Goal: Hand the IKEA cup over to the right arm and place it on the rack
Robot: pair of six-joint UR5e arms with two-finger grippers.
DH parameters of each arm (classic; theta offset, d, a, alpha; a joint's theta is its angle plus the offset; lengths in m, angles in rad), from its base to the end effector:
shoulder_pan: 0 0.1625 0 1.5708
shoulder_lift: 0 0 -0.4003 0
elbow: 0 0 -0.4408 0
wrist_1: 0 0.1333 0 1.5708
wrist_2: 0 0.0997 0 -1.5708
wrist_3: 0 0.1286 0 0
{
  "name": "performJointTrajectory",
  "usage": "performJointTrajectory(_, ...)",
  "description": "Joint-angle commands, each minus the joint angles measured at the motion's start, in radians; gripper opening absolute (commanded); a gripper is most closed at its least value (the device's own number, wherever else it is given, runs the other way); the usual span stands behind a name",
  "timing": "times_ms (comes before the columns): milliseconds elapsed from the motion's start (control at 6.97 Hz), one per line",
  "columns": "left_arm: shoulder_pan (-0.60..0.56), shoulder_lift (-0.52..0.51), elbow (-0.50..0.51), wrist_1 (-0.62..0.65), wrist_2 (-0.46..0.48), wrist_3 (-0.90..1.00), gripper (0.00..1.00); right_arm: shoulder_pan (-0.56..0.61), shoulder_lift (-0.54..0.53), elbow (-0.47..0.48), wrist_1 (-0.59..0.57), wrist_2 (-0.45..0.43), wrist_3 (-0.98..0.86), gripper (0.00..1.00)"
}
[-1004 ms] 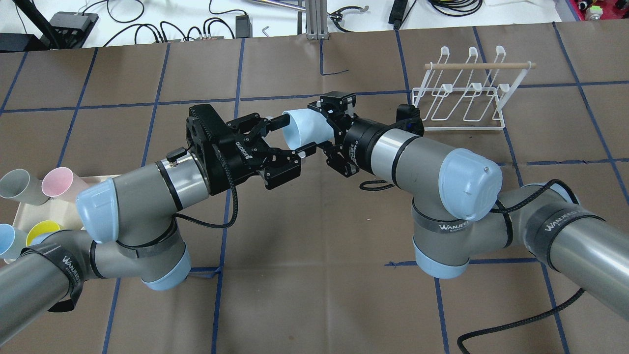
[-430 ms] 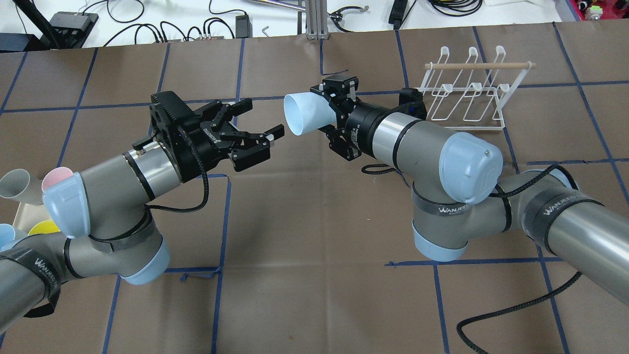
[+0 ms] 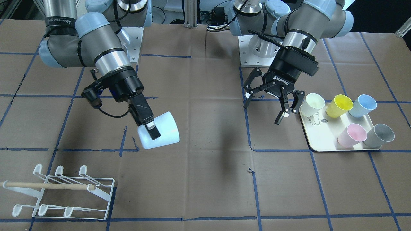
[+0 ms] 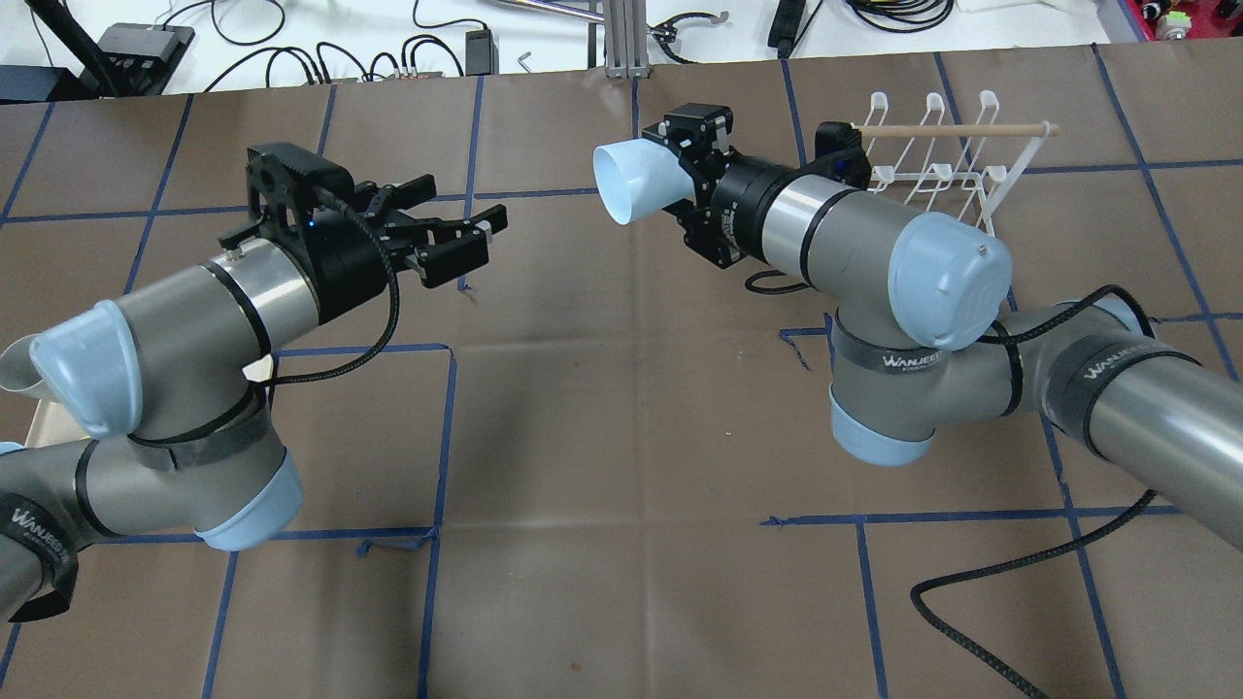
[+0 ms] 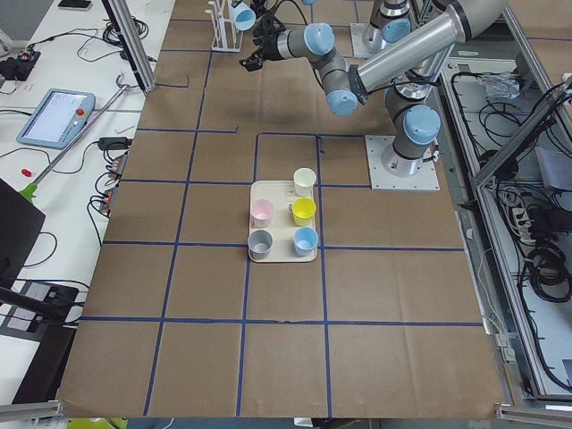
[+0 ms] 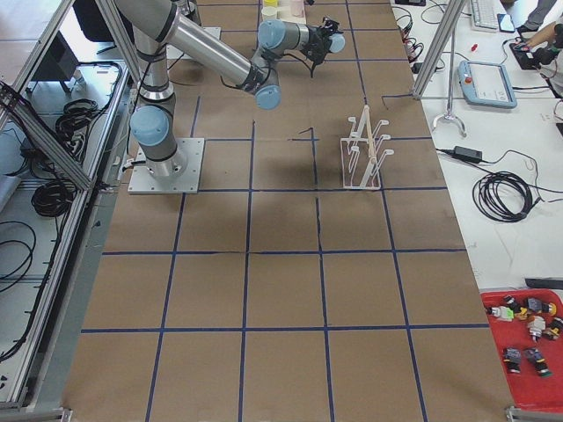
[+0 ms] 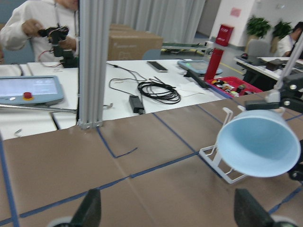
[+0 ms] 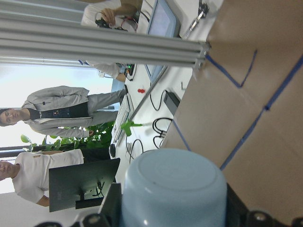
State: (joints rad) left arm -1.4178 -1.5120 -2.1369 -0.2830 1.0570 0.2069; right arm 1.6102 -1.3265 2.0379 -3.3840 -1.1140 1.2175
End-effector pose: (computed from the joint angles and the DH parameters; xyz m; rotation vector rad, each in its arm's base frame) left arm -0.1163 -0.5354 0.3385 -0.3439 -2.5396 1.1510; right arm 0.2127 -0.5708 0.2999 0.8941 1.8642 -0.7374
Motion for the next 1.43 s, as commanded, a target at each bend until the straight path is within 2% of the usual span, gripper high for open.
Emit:
performJointTrajectory(0,-0.059,0.003,0.26,-0.573,0.322,-0.035,0.99,-0.087,0.07,-0.091,-0.001,-0.164,-0.352,0.09)
performJointTrajectory(143,-0.084,-0.014,0.36,-0.814,0.43,-0.105,0.99,-0.099,0.114,-0.132,-0.001,-0.206,-0.55,0.09)
performJointTrajectory(287,-0.088,-0.037,0.44,-1.011,0.498,-0.147,0.99,-0.104,0.144,-0.172,-0.003,-0.267,-0.704,0.09)
performJointTrajectory(430,-0.09,-0.051,0.509,-1.215,0.512,-0.174,0.99,-0.105,0.176,-0.211,-0.005,-0.349,-0.828,0.09)
performJointTrajectory(574,-0.093,-0.05,0.559,-1.372,0.515,-0.222,0.99,-0.105,0.235,-0.266,-0.067,-0.412,-0.968,0.09)
performJointTrajectory(861,-0.093,-0.043,0.568,-1.398,0.512,-0.225,0.99,-0.127,0.367,-0.393,-0.18,-0.431,-1.137,0.09)
performJointTrajectory(1004,-0.073,-0.025,0.552,-1.392,0.52,-0.204,0.99,-0.136,0.407,-0.424,-0.179,-0.458,-1.144,0.09)
performJointTrajectory(1291,0.04,0.01,0.517,-1.401,0.535,-0.065,0.99,-0.154,0.447,-0.417,-0.173,-0.492,-1.147,0.09)
